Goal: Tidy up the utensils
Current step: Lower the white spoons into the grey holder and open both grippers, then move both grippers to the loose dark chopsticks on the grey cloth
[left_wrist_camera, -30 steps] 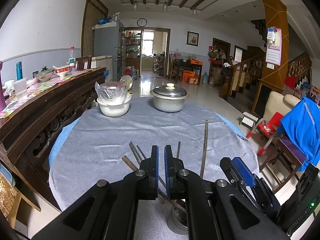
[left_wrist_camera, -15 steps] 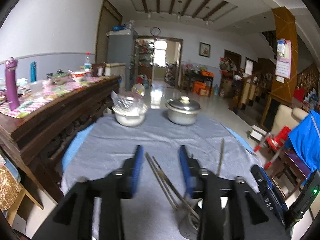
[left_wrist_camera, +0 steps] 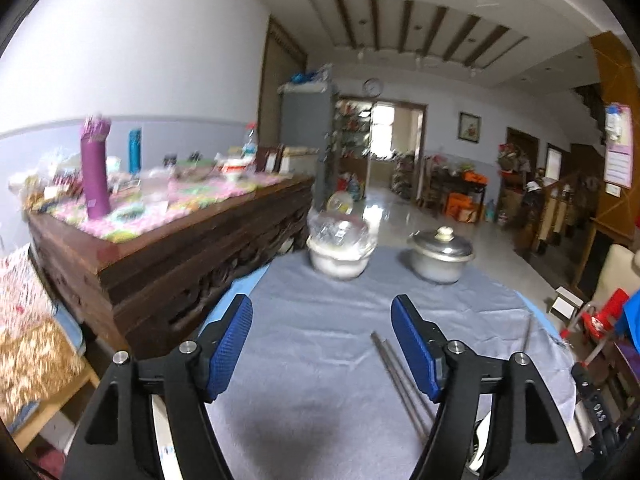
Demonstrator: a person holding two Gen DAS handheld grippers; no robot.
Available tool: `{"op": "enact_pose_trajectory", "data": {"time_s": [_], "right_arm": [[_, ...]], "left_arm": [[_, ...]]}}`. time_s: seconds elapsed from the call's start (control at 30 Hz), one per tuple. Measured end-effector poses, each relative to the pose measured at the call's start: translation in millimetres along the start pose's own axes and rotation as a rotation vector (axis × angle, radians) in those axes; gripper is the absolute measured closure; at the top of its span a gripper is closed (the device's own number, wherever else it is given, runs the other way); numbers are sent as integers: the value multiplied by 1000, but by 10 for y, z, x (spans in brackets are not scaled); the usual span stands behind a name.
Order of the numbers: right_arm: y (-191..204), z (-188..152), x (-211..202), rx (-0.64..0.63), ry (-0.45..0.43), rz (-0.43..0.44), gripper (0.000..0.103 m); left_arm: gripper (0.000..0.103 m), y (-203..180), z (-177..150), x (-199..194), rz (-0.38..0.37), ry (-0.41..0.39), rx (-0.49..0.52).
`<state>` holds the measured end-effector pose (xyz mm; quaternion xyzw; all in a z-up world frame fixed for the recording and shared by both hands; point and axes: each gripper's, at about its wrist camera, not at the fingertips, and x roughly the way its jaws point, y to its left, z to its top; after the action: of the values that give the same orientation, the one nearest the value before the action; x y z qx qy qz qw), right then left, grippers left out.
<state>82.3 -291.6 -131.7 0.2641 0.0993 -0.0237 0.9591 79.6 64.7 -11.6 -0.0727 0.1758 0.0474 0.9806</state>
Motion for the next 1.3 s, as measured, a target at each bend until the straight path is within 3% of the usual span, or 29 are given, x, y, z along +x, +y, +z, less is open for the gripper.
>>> {"op": "enact_pose_trajectory", "data": {"time_s": [0.33,0.7,1.3], "right_arm": [[-294,-27,114,102,93,-57,54],[-499,-50,217,172,157,-104,49],[-533,-244,557,142,257,-107,49]], "left_arm": [[30,178,-333,436,30,208,-46],[28,196,-500,628,46,290,-30],[28,266,-802,1180,112,393,-36]]}}
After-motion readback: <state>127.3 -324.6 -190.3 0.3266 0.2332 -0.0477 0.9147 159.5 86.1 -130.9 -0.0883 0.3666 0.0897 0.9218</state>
